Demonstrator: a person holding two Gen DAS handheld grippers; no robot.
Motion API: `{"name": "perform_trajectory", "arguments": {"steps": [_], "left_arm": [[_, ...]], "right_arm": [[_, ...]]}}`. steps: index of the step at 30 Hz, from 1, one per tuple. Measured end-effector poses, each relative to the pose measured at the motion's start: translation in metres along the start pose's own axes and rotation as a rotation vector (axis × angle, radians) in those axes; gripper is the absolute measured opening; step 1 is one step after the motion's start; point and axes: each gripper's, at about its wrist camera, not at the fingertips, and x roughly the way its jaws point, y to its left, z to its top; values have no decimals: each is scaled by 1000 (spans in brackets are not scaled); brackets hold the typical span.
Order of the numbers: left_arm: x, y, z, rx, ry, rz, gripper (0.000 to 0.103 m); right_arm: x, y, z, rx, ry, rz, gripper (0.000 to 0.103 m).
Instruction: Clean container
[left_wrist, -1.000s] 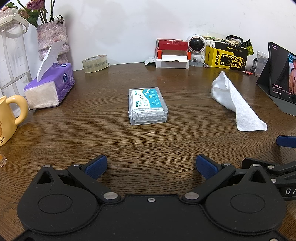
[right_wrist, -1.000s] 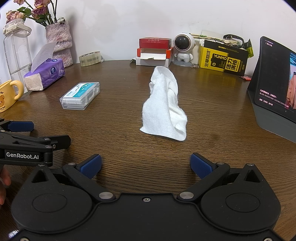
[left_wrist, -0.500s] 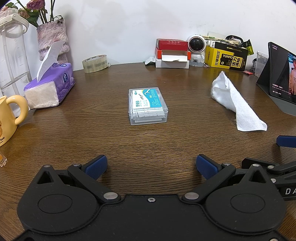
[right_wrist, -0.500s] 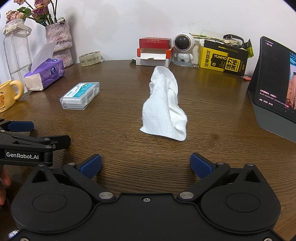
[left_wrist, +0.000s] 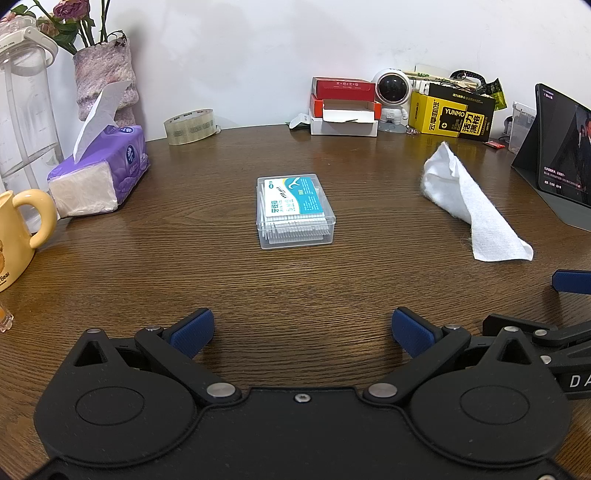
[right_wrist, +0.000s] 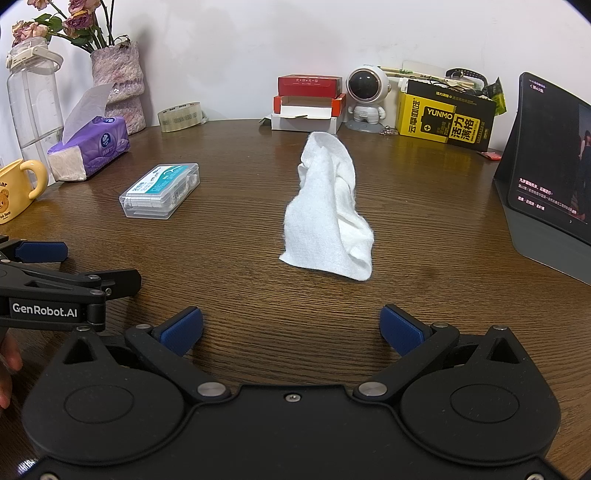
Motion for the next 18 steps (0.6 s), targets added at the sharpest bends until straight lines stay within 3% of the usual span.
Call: {"name": "perform_trajectory", "arguments": {"steps": [18], "left_arm": [[0,1,0,1,0,1,103]], "right_arm": [[5,9,-6,0,0,0,103]]}}
